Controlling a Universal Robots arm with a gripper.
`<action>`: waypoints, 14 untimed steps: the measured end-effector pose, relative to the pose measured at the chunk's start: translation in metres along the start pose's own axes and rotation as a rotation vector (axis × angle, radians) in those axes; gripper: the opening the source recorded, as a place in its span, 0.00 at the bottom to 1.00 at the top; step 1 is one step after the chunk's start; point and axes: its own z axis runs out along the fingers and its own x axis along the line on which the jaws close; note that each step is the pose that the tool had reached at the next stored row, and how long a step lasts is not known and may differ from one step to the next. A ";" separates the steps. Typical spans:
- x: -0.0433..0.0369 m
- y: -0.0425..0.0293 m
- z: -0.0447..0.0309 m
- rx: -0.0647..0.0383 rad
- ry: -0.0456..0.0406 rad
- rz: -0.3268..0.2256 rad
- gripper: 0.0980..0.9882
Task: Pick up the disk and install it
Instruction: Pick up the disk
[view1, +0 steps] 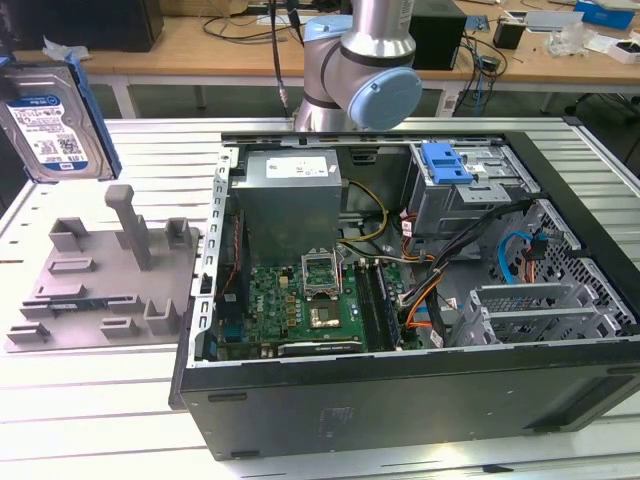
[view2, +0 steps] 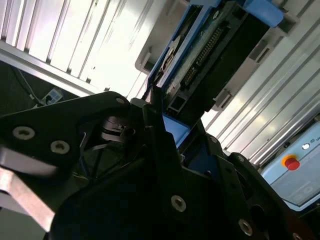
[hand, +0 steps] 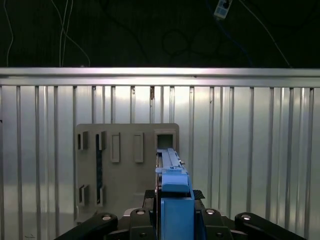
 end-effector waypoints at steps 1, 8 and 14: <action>0.0001 0.0000 -0.0021 0.000 -0.0014 0.000 0.30; 0.0011 -0.0002 -0.0148 0.000 -0.0093 0.000 0.30; 0.0035 -0.0005 -0.0283 0.000 -0.0127 0.000 0.30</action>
